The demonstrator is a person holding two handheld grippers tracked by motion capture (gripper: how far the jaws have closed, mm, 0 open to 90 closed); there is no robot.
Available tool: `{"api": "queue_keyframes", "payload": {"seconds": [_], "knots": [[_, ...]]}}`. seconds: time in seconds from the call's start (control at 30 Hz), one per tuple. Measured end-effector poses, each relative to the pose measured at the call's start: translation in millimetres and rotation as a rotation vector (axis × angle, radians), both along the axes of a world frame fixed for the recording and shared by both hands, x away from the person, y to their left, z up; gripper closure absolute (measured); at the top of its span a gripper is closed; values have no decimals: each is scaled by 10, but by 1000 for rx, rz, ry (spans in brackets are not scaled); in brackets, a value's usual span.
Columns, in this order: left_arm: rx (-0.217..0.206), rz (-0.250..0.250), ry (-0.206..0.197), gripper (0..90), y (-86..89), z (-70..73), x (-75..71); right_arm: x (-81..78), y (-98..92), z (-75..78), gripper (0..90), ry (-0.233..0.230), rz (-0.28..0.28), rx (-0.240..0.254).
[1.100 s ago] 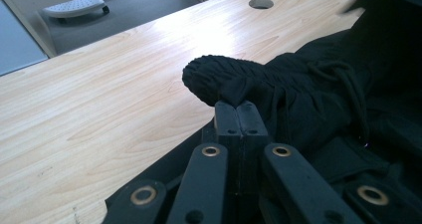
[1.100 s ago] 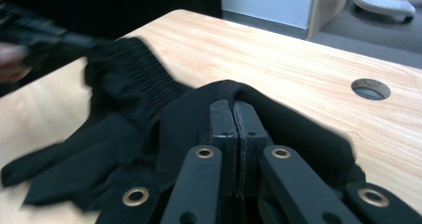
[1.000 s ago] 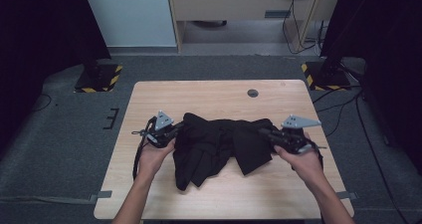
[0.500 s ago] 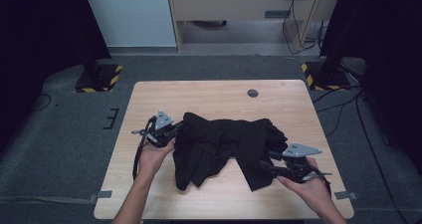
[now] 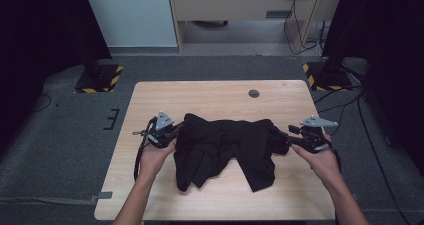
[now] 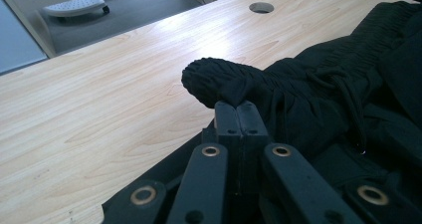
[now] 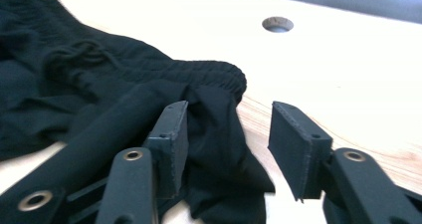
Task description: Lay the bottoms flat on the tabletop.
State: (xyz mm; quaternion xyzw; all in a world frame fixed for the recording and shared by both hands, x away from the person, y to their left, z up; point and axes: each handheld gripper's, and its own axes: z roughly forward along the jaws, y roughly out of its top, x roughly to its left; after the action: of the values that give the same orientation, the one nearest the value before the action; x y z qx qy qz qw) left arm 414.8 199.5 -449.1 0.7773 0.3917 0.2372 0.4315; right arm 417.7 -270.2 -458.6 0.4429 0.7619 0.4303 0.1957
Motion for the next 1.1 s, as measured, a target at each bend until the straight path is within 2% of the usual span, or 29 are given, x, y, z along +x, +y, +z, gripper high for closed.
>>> {"api": "queue_keyframes", "payload": {"seconds": [0.17, 0.23, 0.3, 0.37, 0.43, 0.5, 0.53, 0.63, 0.83, 0.87, 1.0, 1.1], "knots": [[8, -4, 2, 900, 17, -3, -1, 197, 72, -168, 527, 62, 5, -13], [8, -3, 4, 900, 29, -7, -2, 237, 111, -225, 531, 92, 25, -16], [8, -2, 6, 900, 38, -17, 0, 258, 153, -273, 579, 110, 40, -31], [5, -1, 8, 900, 41, -27, 1, 265, 184, -297, 664, 125, 49, -40], [5, -1, 8, 900, 42, -32, 2, 260, 196, -295, 811, 108, 58, -45], [4, 0, 7, 900, 43, -30, 2, 253, 181, -277, 869, 104, 65, -30], [4, 0, 6, 900, 44, -26, 1, 247, 171, -262, 880, 88, 62, -32], [3, 2, -1, 900, 55, -4, 1, 220, 151, -195, 885, 68, 57, -19], [-15, 12, -18, 900, 100, 101, 21, 175, 137, 67, 887, -12, 52, 21], [-11, 12, -22, 900, 106, 124, 24, 169, 133, 117, 888, -22, 49, 29], [-42, 21, -41, 900, 135, 241, 49, 157, 113, 297, 888, -76, 44, 49], [-41, 25, -53, 900, 137, 335, 71, 146, 106, 397, 888, -98, 37, 56]]}}
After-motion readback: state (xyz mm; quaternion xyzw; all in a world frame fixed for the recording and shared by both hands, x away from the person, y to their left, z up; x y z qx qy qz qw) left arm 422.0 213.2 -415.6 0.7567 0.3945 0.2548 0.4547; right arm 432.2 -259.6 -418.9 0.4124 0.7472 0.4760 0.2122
